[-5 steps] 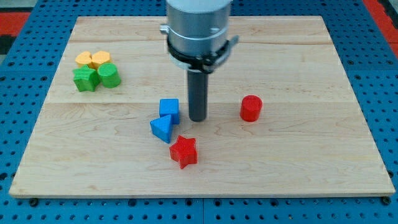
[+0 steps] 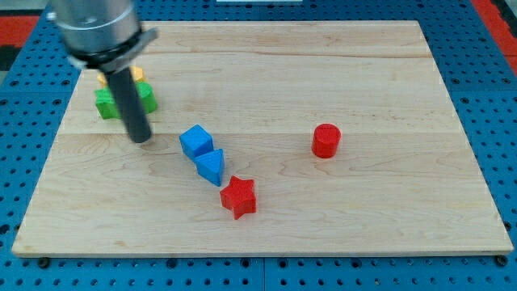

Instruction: Slide the blue cube towards up

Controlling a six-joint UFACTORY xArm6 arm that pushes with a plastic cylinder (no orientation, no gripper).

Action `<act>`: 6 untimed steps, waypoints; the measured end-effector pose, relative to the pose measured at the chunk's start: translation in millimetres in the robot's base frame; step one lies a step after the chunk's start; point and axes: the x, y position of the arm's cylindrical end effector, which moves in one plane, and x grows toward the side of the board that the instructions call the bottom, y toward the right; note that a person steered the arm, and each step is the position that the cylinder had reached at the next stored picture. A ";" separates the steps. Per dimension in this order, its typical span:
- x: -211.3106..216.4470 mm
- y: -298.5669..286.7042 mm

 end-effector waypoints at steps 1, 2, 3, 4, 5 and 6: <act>32.4 19.9; 48.7 60.2; 39.2 100.3; 21.9 121.8; -15.5 120.0; -39.0 116.6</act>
